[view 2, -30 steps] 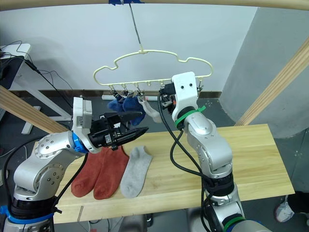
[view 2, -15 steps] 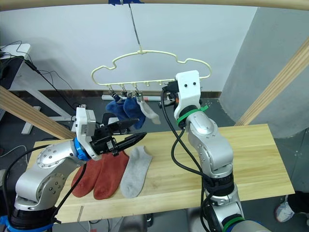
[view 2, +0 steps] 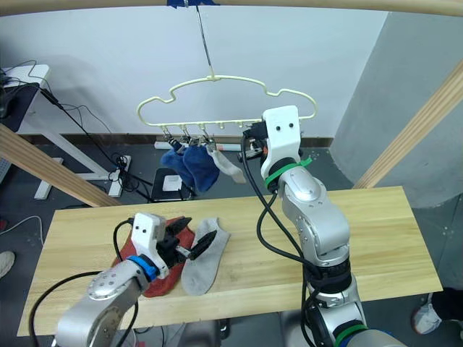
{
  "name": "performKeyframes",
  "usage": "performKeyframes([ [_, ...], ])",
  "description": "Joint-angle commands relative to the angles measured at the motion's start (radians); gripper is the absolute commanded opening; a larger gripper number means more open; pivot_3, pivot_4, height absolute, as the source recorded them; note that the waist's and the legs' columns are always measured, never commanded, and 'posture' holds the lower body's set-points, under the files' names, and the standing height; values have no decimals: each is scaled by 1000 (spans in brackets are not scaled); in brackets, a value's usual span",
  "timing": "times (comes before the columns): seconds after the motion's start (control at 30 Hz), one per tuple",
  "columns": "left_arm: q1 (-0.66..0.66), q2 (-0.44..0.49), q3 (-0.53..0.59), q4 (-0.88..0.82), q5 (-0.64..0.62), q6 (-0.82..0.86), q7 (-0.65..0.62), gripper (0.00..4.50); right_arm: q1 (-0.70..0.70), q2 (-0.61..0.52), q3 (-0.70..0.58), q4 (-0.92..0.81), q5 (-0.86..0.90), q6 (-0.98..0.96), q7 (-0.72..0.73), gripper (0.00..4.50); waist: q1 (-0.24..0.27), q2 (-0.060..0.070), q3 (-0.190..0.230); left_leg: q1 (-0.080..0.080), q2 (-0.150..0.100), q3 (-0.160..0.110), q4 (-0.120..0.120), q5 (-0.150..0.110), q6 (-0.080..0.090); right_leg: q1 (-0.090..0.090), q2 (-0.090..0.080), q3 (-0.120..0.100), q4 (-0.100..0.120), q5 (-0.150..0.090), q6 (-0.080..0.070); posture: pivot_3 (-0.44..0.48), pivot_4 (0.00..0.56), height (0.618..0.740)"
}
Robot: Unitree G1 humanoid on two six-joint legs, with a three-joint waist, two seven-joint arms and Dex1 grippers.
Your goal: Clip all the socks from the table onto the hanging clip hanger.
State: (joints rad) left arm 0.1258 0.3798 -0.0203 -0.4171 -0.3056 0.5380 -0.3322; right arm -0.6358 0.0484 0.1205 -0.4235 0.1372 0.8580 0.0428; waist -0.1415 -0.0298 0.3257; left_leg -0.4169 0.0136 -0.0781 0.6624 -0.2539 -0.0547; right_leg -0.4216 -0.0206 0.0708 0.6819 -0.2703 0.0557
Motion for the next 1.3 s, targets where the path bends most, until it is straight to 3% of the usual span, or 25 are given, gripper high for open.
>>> performKeyframes([
  [0.03,-11,-20,-44,52,72,-5,45,4460,-4,-2,12,-37,3,-15,9,0,-1,0,0,0,0,0,0,0,0,0,0,0,0,0,0,-212,302,740],
  [0.13,-43,-77,-48,127,112,28,119,4460,-1,-3,15,-40,6,-9,12,0,-1,0,0,0,0,0,-1,0,0,0,1,0,0,0,0,-219,303,740],
  [0.3,-91,-113,-87,207,155,36,126,4460,-2,-1,20,-35,7,-5,15,0,-2,0,0,0,0,1,-1,0,0,0,0,0,0,0,0,-224,304,740],
  [0.6,-99,-89,-140,209,208,60,94,4460,-7,8,21,-31,8,-6,15,0,-3,0,0,0,0,0,-1,0,0,0,0,0,0,0,0,-225,306,740],
  [0.77,-93,-87,-135,201,220,69,93,3125,-7,13,19,-30,8,-7,13,0,-3,0,0,0,1,0,-1,0,0,0,0,0,0,0,0,-225,305,740],
  [1.03,-99,-99,-108,192,200,43,74,1797,-10,19,18,-26,6,-13,10,0,-3,0,0,0,1,0,-1,0,0,0,0,0,0,0,0,-226,302,740],
  [1.2,-95,-89,-111,180,184,8,15,520,-11,20,19,-25,3,-15,9,0,-3,0,0,0,1,0,-1,0,0,0,0,0,0,0,0,-230,302,740],
  [1.27,-104,-57,-128,172,192,-102,-53,16,-11,18,18,-27,3,-15,10,0,-4,0,0,0,1,0,-1,0,0,0,0,0,0,0,0,-233,304,740],
  [1.3,-110,-42,-135,172,198,-150,-80,16,-12,17,18,-26,3,-15,11,0,-4,0,0,0,1,0,-1,0,0,0,0,0,0,0,0,-235,307,740],
])
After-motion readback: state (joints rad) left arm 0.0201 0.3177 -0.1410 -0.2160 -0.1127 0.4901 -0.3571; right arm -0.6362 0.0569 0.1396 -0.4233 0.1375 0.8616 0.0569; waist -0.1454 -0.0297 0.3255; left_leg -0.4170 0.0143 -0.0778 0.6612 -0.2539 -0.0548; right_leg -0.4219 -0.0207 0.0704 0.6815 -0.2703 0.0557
